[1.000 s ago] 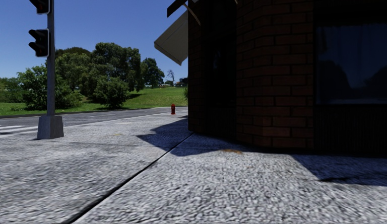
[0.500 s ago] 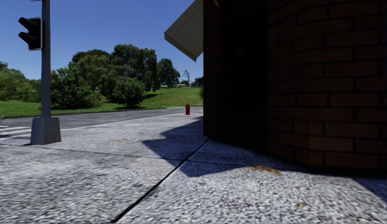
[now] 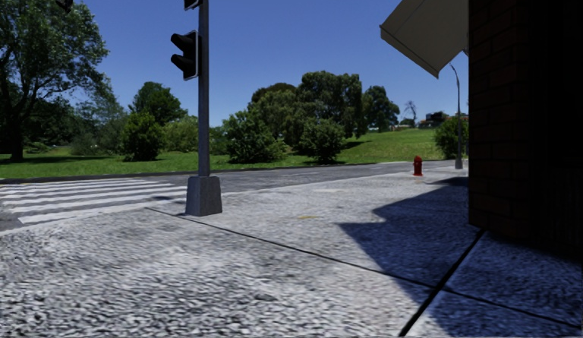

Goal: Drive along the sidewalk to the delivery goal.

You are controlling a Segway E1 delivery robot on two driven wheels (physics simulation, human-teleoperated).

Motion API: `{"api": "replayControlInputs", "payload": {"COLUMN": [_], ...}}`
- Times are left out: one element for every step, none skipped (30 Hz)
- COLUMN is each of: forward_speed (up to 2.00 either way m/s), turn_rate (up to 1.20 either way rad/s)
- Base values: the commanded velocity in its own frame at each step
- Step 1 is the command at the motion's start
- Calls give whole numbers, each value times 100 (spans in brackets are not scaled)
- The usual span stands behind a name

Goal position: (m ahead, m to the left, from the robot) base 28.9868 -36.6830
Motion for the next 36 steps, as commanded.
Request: {"api": "replayControlInputs", "payload": {"forward_speed": [142,141,140,140,140,140,139,138,135,133,131,128,128,124,122,117,114,114,112,110,108,105,105,103,102,101,100,100,99,99,99,99,99,99,99,99], "turn_rate": [18,2,0,0,0,0,0,0,0,0,0,0,0,-34,-58,-77,-88,-88,-96,-100,-101,-102,-102,-102,-101,-89,-84,-82,-82,-75,-30,-7,-2,-2,0,0]}}
